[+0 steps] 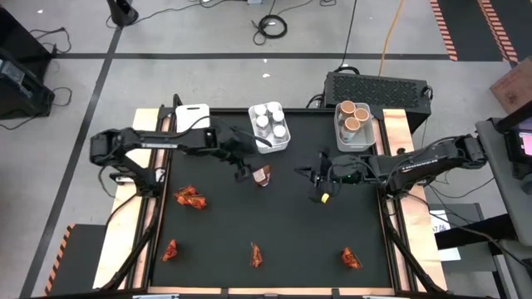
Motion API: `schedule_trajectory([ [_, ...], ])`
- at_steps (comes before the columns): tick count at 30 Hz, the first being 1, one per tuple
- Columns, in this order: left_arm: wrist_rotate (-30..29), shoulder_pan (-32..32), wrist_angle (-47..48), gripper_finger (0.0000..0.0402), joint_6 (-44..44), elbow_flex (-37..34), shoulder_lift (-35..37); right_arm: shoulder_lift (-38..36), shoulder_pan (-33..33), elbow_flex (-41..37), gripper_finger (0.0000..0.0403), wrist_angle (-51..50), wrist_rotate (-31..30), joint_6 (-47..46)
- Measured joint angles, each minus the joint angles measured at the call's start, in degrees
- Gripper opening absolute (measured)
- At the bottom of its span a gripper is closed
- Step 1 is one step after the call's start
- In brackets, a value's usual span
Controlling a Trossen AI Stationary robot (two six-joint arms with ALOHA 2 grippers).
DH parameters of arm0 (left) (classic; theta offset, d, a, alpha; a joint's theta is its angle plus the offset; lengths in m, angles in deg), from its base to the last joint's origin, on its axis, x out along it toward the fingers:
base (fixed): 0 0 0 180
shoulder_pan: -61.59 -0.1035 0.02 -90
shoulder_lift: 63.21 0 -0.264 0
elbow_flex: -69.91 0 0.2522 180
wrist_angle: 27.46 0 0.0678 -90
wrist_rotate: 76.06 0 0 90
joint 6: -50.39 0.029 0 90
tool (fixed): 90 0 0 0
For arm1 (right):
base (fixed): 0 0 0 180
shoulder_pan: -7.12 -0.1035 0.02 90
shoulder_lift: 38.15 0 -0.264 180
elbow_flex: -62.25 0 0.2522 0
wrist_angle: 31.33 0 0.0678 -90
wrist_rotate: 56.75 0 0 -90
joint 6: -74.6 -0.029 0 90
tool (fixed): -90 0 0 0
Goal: Sort spices by type
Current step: Put the orange seasoning pack into the left white bin
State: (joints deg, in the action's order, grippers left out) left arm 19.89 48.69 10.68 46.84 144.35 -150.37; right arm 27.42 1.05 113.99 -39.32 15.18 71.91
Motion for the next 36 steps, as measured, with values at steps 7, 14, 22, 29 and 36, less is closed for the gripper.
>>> schedule_trajectory([
  [7,3.9,-0.3,-3.1,0.0338,1.0,0.4,-5.9,-2.4,0.8,0.0,0.0000,0.3,0.0,4.6],
  [14,4.1,-0.3,-6.4,0.0334,1.5,0.4,-8.3,-2.5,3.1,0.0,0.0000,0.1,0.0,6.9],
  [22,4.0,-1.1,-7.3,0.0235,3.9,0.4,-8.2,-2.4,5.1,0.0,0.0000,0.1,-0.1,8.0],
  [29,3.8,-1.8,-6.5,0.0079,5.9,0.4,-7.9,-2.4,5.7,0.0,0.0000,0.0,0.0,8.1],
  [36,3.8,-2.4,-4.2,0.0008,7.8,1.1,-5.6,-2.4,5.7,0.0,0.0000,-0.1,0.0,8.1],
])
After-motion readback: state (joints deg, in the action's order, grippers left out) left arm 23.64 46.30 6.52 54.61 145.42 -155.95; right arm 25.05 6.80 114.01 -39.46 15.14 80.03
